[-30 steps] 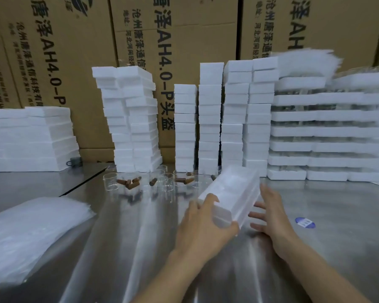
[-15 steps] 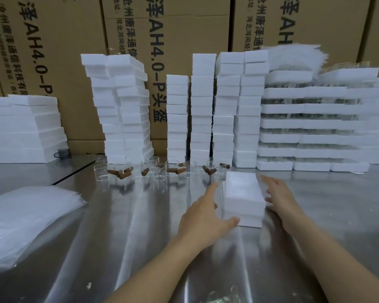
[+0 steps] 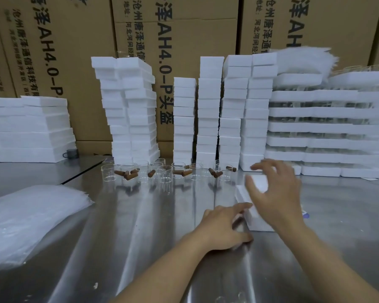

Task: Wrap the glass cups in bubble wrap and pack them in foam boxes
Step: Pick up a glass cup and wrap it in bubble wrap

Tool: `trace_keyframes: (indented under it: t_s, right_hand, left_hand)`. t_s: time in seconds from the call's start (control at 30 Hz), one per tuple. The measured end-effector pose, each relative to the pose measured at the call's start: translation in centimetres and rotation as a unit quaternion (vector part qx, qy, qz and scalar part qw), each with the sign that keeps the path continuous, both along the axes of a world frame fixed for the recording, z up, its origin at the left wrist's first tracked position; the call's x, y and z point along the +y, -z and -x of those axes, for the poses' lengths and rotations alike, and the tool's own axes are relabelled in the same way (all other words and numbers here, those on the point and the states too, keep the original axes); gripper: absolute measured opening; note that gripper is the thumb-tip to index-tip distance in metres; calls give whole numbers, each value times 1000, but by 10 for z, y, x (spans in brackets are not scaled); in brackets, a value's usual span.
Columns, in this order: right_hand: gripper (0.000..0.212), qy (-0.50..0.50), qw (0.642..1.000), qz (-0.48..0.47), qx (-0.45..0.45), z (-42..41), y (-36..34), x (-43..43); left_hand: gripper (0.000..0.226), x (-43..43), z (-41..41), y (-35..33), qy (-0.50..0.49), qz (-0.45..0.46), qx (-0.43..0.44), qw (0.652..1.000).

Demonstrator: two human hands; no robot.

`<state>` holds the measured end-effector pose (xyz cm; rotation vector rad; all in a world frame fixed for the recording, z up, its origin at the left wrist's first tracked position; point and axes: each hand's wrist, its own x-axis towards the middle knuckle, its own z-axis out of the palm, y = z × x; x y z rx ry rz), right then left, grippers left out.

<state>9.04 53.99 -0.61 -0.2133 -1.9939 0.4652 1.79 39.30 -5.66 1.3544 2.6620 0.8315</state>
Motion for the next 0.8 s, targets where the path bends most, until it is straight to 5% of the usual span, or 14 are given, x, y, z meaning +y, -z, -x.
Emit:
trace_keyframes:
  t_s: [0.13, 0.23, 0.47, 0.63, 0.73, 0.8]
  right_hand:
    - [29, -49, 988, -114, -89, 10, 23, -26]
    - [45, -116, 979, -115, -119, 11, 30, -35]
    - [59, -169, 926, -126, -313, 19, 49, -33]
    - [73, -173, 897, -104, -393, 22, 59, -33]
    - [76, -146, 897, -84, -408, 25, 61, -30]
    - [80, -123, 893, -74, -428, 27, 61, -28]
  left_hand:
    - [56, -9, -11, -8, 28, -24, -13, 999]
    - [50, -38, -6, -21, 1, 9, 65, 998]
    - [29, -207, 65, -83, -270, -77, 73, 957]
    - [49, -349, 111, -101, -528, 80, 176, 827]
    - [82, -398, 129, -71, -554, 173, 94, 809]
    - [80, -415, 139, -40, -531, 221, 4, 818]
